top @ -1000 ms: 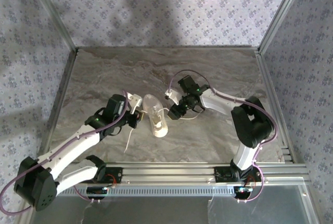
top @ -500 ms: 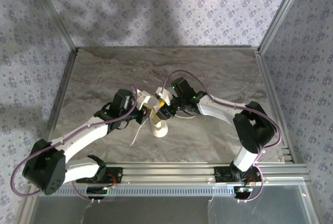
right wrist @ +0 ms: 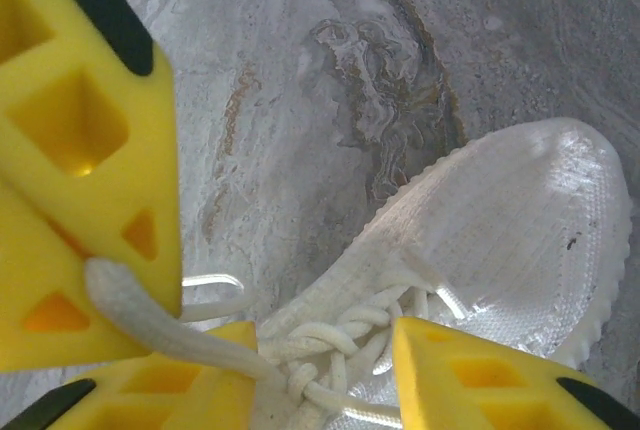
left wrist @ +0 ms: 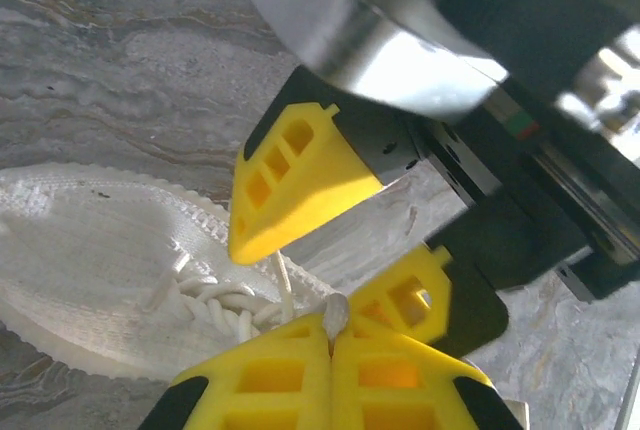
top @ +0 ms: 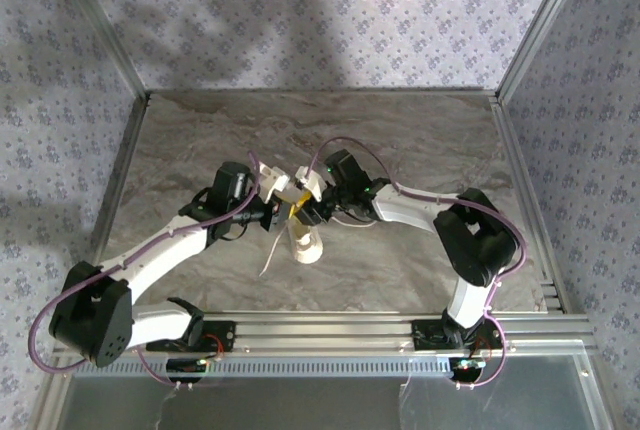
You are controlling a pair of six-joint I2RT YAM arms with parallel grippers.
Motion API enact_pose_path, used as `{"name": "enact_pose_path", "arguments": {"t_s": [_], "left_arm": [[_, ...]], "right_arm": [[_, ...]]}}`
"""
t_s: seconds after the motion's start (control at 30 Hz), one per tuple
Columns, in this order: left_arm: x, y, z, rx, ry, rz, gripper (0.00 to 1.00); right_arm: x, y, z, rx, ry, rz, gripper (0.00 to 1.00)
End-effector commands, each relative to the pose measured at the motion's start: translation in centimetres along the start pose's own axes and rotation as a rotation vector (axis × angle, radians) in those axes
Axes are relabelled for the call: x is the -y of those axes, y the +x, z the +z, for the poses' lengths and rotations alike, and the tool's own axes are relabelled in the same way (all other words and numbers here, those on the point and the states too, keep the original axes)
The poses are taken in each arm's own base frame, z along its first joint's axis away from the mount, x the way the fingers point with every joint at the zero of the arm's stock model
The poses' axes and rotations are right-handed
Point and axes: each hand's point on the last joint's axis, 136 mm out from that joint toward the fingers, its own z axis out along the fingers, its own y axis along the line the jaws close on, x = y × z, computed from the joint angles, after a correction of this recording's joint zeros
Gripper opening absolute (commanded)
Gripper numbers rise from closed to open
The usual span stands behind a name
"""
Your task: Tie the shoes
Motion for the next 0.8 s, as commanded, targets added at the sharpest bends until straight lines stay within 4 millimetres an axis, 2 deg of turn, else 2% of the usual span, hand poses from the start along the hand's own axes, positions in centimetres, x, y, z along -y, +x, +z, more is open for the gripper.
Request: {"name": "enact_pose_path", "arguments": {"t_s": [0.0, 0.03, 0.07, 0.2, 0.27, 0.37, 0.47, 0.6, 0.7, 0.77], "left_arm": [[0.8, -1.1, -0.4, 0.01, 0.053, 0.036, 0.02], [0.8, -1.0, -0.4, 0.009, 0.055, 0.036, 0.04], [0.8, -1.0, -0.5, 0.009, 0.058, 0.039, 0.05], [0.6, -0.8, -0.5, 0.013, 0.067, 0.046, 0.08], [0.4, -0.9, -0.5, 0.02, 0.076, 0.047, 0.12], [0.3, -1.0, -0.6, 0.034, 0.078, 0.054, 0.25], [-0.3, -1.1, -1.2, 0.057, 0.057, 0.064, 0.33], [-1.3, -0.6, -2.3, 0.116, 0.03, 0.064, 0.34], [-0.5, 0.8, -2.4, 0.114, 0.08, 0.161, 0.35], [-0.9, 1.5, -2.2, 0.115, 0.061, 0.167, 0.36]], "right_arm": [[-0.2, 0.4, 0.7, 0.005, -0.009, 0.001, 0.17], [-0.2, 0.4, 0.8, 0.005, -0.01, 0.002, 0.1], [-0.2, 0.5, 0.8, 0.004, -0.009, 0.004, 0.06], [-0.4, 0.7, 0.7, 0.005, -0.009, 0.01, 0.0], [-0.5, 0.8, 0.8, 0.004, -0.01, 0.014, 0.0], [-0.6, 0.8, 0.7, 0.007, -0.01, 0.019, 0.0], [-0.5, 0.9, 0.7, 0.01, -0.002, 0.024, 0.0], [-0.5, 0.7, 0.6, 0.013, -0.002, 0.023, 0.0], [-0.5, 0.9, 0.6, 0.009, -0.005, 0.025, 0.0], [-0.5, 0.9, 0.6, 0.01, -0.005, 0.025, 0.0]]}}
